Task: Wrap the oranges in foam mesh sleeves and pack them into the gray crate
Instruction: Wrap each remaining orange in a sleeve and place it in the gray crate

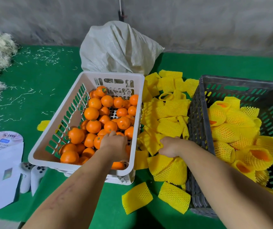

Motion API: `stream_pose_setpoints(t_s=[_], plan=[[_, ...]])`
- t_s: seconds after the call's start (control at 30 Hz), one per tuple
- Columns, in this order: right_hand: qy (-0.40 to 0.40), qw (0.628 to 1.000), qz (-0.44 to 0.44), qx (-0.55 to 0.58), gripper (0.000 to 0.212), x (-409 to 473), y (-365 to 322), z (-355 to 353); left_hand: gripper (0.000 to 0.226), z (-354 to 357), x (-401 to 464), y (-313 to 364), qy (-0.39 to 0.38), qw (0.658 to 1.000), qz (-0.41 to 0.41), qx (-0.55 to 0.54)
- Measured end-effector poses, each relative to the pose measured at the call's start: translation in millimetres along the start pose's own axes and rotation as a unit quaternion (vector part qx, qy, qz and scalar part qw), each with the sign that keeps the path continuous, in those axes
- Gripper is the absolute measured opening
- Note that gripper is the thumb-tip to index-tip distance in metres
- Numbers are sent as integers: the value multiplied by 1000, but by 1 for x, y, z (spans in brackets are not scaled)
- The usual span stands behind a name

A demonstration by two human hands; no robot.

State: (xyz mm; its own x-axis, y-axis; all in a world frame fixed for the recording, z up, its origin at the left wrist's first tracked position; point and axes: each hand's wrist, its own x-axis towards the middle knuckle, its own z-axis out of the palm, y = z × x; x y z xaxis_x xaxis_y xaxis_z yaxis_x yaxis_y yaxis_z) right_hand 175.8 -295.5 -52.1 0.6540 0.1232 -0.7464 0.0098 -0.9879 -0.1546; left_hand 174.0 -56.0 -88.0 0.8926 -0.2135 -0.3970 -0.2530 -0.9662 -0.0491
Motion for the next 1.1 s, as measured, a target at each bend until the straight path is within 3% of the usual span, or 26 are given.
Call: stream_pose_setpoints(t_s=[0.07,0.1,0.13,0.2,0.23,0.27,0.37,0.43,0.53,0.6,0.7,0.9,0.97,1.1], plan=[[36,999,9,37,57,1,0,-1,47,-5,-5,-7,47,996,-12,-76],[63,996,9,60,53,1,0,-2,48,-6,-8,-11,83,982,-21,-167],[97,992,6,83,48,1,0,-3,46,-10,-11,-13,130,947,-40,-292],[184,975,-11,126,28,2,0,-6,40,-24,-18,-14,220,813,-107,-528],[233,960,-19,155,22,0,0,-8,43,-34,-20,-13,247,760,-124,-588],[278,942,-26,187,22,-2,0,-11,44,-42,-23,-12,261,736,-112,-615],[358,873,-68,325,11,-11,-2,-18,39,-56,-35,2,246,738,16,-629],[360,807,-94,458,22,-22,-5,-23,45,-53,-40,19,220,717,73,-657],[358,734,-144,559,34,-35,-5,-21,58,-47,-41,49,174,658,88,-728],[347,710,-155,593,29,-41,-7,-12,62,-45,-40,62,153,655,86,-735],[363,707,-132,592,17,-43,-8,-4,65,-45,-37,70,134,659,79,-736],[362,710,-136,588,16,-37,-2,-8,81,-50,-50,77,79,658,77,-745],[365,719,-139,575,15,-36,-3,-6,71,-47,-55,75,93,644,92,-754],[487,756,-119,420,13,-31,-1,-4,67,-44,-60,67,78,598,124,-788]])
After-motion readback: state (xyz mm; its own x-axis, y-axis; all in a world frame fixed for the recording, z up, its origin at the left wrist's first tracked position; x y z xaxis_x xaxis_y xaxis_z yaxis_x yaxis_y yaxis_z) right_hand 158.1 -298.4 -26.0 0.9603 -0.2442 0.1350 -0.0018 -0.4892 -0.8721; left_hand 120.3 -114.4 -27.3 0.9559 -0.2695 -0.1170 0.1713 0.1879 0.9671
